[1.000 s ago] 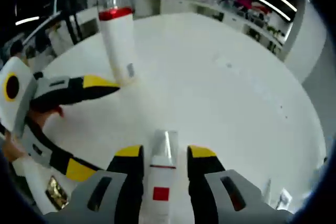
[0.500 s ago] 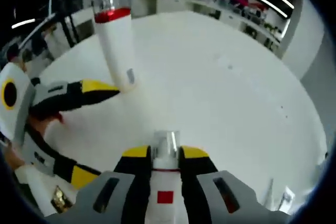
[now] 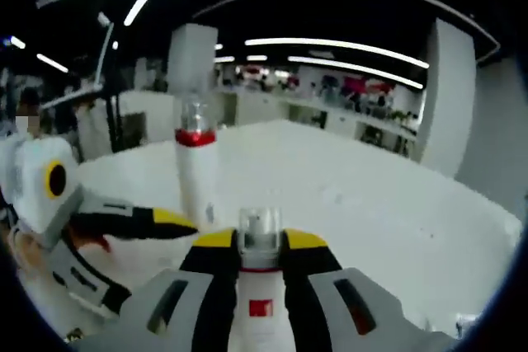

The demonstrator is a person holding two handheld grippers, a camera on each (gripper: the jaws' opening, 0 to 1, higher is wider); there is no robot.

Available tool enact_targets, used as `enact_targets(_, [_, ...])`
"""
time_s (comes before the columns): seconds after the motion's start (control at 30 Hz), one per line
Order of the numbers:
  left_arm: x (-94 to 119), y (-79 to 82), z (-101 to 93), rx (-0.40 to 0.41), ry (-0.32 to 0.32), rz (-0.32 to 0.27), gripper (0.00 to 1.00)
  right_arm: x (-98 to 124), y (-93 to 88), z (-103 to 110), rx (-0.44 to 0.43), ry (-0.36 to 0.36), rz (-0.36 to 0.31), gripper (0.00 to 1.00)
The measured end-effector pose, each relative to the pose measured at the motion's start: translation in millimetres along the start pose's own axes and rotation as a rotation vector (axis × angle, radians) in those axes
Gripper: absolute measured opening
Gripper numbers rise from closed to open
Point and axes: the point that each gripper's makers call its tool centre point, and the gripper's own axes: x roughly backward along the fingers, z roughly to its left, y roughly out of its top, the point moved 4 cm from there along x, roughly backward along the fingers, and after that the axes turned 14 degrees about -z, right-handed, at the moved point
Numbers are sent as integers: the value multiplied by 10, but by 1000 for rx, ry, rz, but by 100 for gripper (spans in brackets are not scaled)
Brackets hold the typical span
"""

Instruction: Arrange the skincare products in the storage area until every visible bottle or jar stands upright without overlapping.

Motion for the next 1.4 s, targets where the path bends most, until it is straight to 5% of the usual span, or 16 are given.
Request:
enact_targets(0.13, [-6, 14, 12, 3, 3, -6, 65, 31, 139, -3, -82, -51, -196, 20])
enact_targets(0.23, [-8, 12, 15, 2, 4, -5, 65, 48, 141, 7, -122, -67, -274, 20])
enact_targets(0.33, [-14, 12, 14, 2, 3, -5, 64, 24, 12, 78, -134, -40, -218, 20])
enact_targets(0.53, [-25, 74, -9, 0, -3, -48, 55, 17, 129, 282, -163, 66, -252, 20])
enact_targets(0.77, [6, 78, -28, -10, -17, -52, 24, 106, 185, 342, -170, 102, -263, 20])
enact_targets(0.93, [2, 25, -45, -18, -23, -34, 23, 191, 71, 339, -163, 68, -240, 20])
enact_targets(1.1, [-9, -65, -119, -44, -45, -1, 21, 208, 1, 430, -25, 43, -204, 20])
enact_targets(1.17, [6, -131, -136, -39, -51, 42, 21, 200, -54, 456, -24, 45, -184, 20])
enact_targets(1.3, [9, -114, -156, 35, -68, 39, 20, 230, -54, 442, -117, 66, -164, 22])
enact_targets(1.4, [4, -118, -115, 61, -68, 38, 20, 276, -160, 435, -106, 86, -117, 33])
